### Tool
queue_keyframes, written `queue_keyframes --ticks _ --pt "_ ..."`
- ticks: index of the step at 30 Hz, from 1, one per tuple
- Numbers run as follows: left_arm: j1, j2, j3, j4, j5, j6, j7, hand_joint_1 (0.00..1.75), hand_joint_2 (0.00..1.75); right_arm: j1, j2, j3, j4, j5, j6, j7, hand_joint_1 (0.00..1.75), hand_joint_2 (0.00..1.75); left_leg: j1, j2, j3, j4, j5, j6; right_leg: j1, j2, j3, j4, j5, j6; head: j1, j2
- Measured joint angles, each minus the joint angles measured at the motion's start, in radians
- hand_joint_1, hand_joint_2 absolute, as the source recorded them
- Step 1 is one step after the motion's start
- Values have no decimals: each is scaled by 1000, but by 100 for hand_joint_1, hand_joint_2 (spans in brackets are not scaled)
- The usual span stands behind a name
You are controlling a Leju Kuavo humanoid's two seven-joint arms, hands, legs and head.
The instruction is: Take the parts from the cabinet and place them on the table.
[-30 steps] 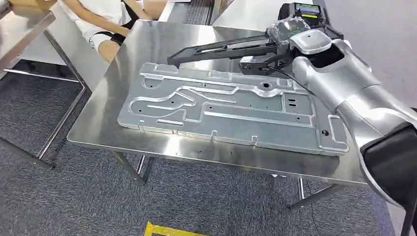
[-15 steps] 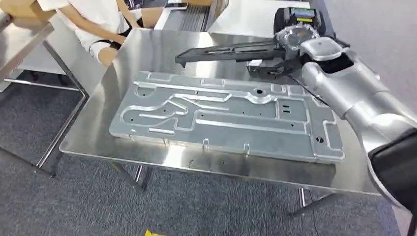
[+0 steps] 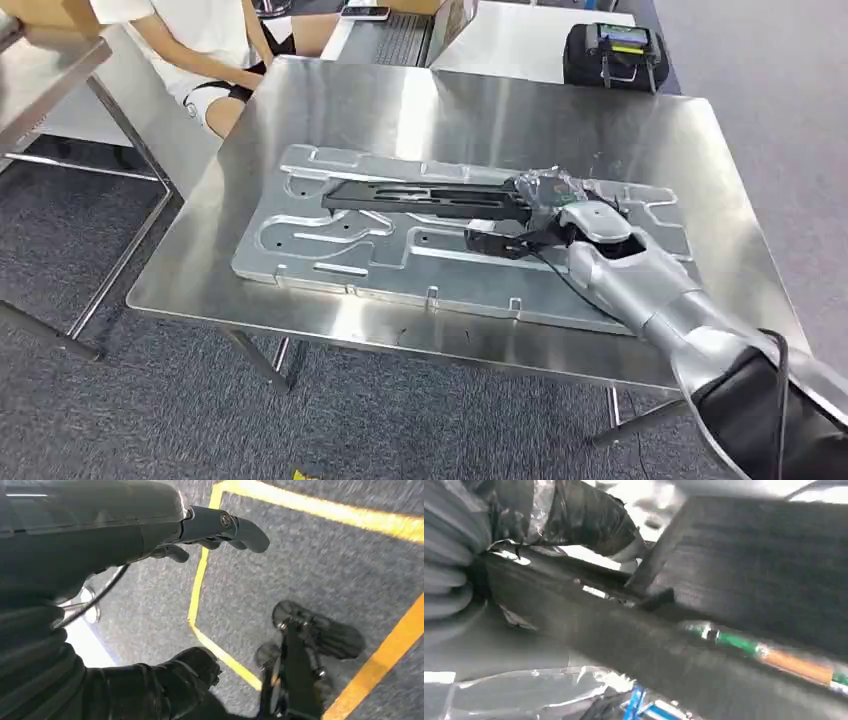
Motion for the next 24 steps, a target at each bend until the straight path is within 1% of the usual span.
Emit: queue_keyframes --ticks 1,2,3,4,5,6,7,8,10,11,12,13,14,15,16,17,18,19,20,21,22,23,24 --pt "0 0 0 0 0 0 0 0 175 15 1 -6 0 -2 -3 -1 175 175 0 0 0 0 -1 1 -3 0 -39 76 -28 4 0 0" --pt "0 1 1 0 0 0 -1 0 175 29 2 -11 0 -3 -5 -1 175 175 0 0 0 0 -2 1 -6 0 -63 120 -34 7 0 0" --pt "0 1 1 0 0 0 -1 0 175 43 2 -15 0 -3 -5 -2 175 175 1 -1 2 1 -2 1 -10 0 -64 115 -16 10 0 0" --pt "1 1 2 0 -1 -2 -2 0 175 52 2 -20 0 -2 -5 -5 175 175 1 -2 3 1 -4 -1 -13 -1 -45 69 20 11 0 0" --pt "1 1 2 0 -1 -2 -2 0 175 56 3 -22 0 2 -5 -7 175 175 1 -2 5 3 -6 -4 -15 -1 -2 -22 72 9 0 0" --pt "0 1 2 0 -3 -2 -2 0 175 56 3 -26 0 4 -5 -10 175 175 1 -1 7 4 -8 -8 -16 -3 45 -116 117 7 0 0" --pt "1 1 2 0 -3 -2 -2 0 175 56 3 -31 0 5 -5 -10 175 175 1 -1 6 5 -10 -11 -16 -3 69 -169 114 4 0 0" --pt "-1 1 3 0 -4 -2 -2 0 175 56 5 -34 0 5 -6 -11 0 0 -5 -1 3 9 -11 -17 -6 -3 74 -182 112 2 0 0" --pt "-2 1 5 0 -6 -2 -2 0 175 58 5 -40 0 5 -9 -11 0 0 -3 -1 6 4 -9 -28 -2 0 75 -178 111 -8 0 0" --pt "-1 1 6 0 -12 1 -3 0 175 61 5 -42 0 8 -9 -11 0 0 -3 -1 8 1 -7 -35 -1 0 75 -179 114 -15 0 0" --pt "-1 3 5 0 -18 6 -6 0 175 61 6 -44 0 11 -8 -12 0 0 -1 -1 2 6 -13 -41 -12 -2 79 -188 121 -25 0 0" --pt "-1 2 5 0 -21 9 -8 0 175 61 11 -46 0 12 -6 -13 0 0 1 2 -5 30 -33 -44 -10 -3 81 -191 123 -29 0 0" --pt "-1 2 5 0 -19 10 -13 0 175 60 11 -49 0 14 -6 -13 0 0 1 3 -28 85 -70 -46 -9 -5 80 -191 123 -37 -2 0" --pt "0 2 6 0 -15 13 -19 0 0 61 10 -50 0 19 -4 -13 0 0 2 3 -61 161 -109 -48 -6 -5 80 -190 122 -40 -1 0" --pt "1 3 10 0 -8 14 -26 0 0 64 10 -50 1 24 -1 -13 0 0 2 3 -98 246 -144 -50 -4 -5 79 -190 121 -41 -1 0" --pt "1 5 12 0 -5 14 -30 0 0 68 10 -50 2 25 2 -13 0 0 2 3 -125 305 -161 -51 -1 -5 79 -189 121 -42 -2 0" --pt "1 6 15 0 -2 14 -30 0 0 70 10 -51 2 26 3 -13 0 0 2 3 -130 317 -154 -50 1 -5 79 -187 121 -42 -1 0" --pt "1 6 17 0 0 13 -31 0 0 70 9 -51 2 32 6 -13 0 0 2 3 -112 280 -126 -48 2 -4 79 -185 120 -43 -1 0" --pt "1 6 18 0 0 13 -32 0 0 68 8 -52 1 38 10 -12 0 0 2 3 -79 215 -89 -44 2 -4 80 -183 120 -43 -1 0" --pt "0 6 18 0 0 13 -32 0 0 63 7 -53 1 45 14 -11 0 0 1 3 -25 109 -40 -39 2 -3 80 -180 117 -42 -1 0" --pt "0 6 20 0 0 13 -32 0 0 57 4 -54 0 47 20 -10 0 0 1 3 8 35 -26 -33 2 -3 78 -176 115 -40 -1 0" --pt "0 6 22 0 0 13 -32 0 0 51 0 -55 0 49 24 -9 0 0 -6 3 20 17 -35 -32 11 -2 73 -169 112 -35 -2 0" --pt "-1 6 25 0 0 13 -33 0 0 48 -7 -55 0 53 30 -7 0 0 -6 2 18 22 -33 -29 8 -2 72 -172 115 -31 0 0"
